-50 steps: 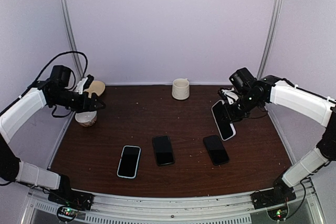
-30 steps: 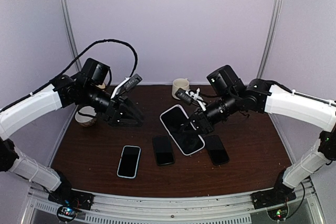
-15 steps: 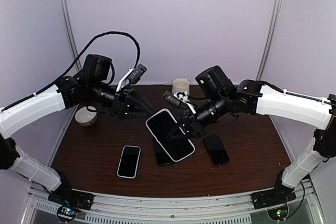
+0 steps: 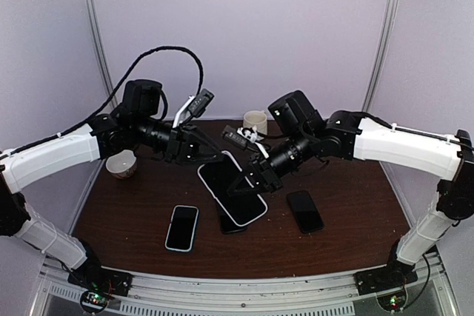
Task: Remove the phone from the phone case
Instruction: Pass from the right arm to the left
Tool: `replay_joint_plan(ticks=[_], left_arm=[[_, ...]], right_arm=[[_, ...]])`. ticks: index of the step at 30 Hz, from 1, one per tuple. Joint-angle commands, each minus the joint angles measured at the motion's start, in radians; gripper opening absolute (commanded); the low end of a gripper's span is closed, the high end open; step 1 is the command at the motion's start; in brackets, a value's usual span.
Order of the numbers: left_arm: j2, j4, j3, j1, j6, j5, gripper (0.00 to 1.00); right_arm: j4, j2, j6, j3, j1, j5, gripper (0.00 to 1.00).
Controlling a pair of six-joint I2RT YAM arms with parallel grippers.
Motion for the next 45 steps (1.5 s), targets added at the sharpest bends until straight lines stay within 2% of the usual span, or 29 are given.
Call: replay_joint_plan(ticks=[1, 12, 18, 20, 21, 22, 23, 24, 26, 28, 34, 37, 40, 45], left_arm=[[0.006, 0.111, -0.009, -0.007, -0.046, -0.003, 0.34], [0.023, 0.039, -0.006, -0.024, -0.007, -0.018, 0.28], [0.015, 0.051, -0.004, -0.033, -0.013, -0.032, 0.01], [0.013, 0.095, -0.017, -0.032, -0.048, -0.036, 0.00], [0.010, 0.122, -0.026, -0.033, -0.070, -0.040, 0.00], [0.007, 0.152, -0.034, -0.033, -0.096, -0.043, 0.00], [0.004, 0.179, -0.042, -0.032, -0.121, -0.049, 0.00], [-0.003, 0.192, -0.047, -0.032, -0.139, -0.068, 0.00], [-0.019, 0.210, -0.048, -0.031, -0.160, -0.111, 0.00], [-0.038, 0.239, -0.046, -0.032, -0.187, -0.162, 0.00], [-0.088, 0.238, -0.008, -0.028, -0.276, -0.333, 0.00], [-0.110, 0.237, 0.011, -0.016, -0.331, -0.403, 0.00], [-0.137, 0.255, 0.014, -0.005, -0.382, -0.463, 0.00], [-0.181, 0.296, 0.007, 0.018, -0.467, -0.569, 0.00]], right_arm=[[0.070, 0.011, 0.002, 0.049, 0.006, -0.040, 0.00], [0.047, 0.024, -0.022, 0.071, 0.006, -0.032, 0.00], [0.047, 0.031, -0.022, 0.072, 0.006, -0.025, 0.00], [0.052, 0.031, -0.017, 0.066, 0.006, -0.017, 0.00], [0.055, 0.030, -0.012, 0.062, 0.006, -0.009, 0.04], [0.059, 0.029, -0.007, 0.058, 0.006, 0.001, 0.18], [0.065, 0.026, 0.001, 0.053, 0.006, 0.013, 0.46], [0.073, 0.020, 0.009, 0.044, 0.006, 0.031, 0.66], [0.102, 0.001, 0.029, 0.019, 0.005, 0.068, 0.89], [0.144, -0.029, 0.058, -0.016, 0.005, 0.095, 0.98], [0.299, -0.120, 0.145, -0.145, -0.001, 0.227, 0.98], [0.438, -0.170, 0.222, -0.215, -0.022, 0.313, 0.97], [0.577, -0.207, 0.325, -0.275, -0.044, 0.374, 0.95], [0.814, -0.237, 0.439, -0.363, -0.048, 0.380, 0.87]])
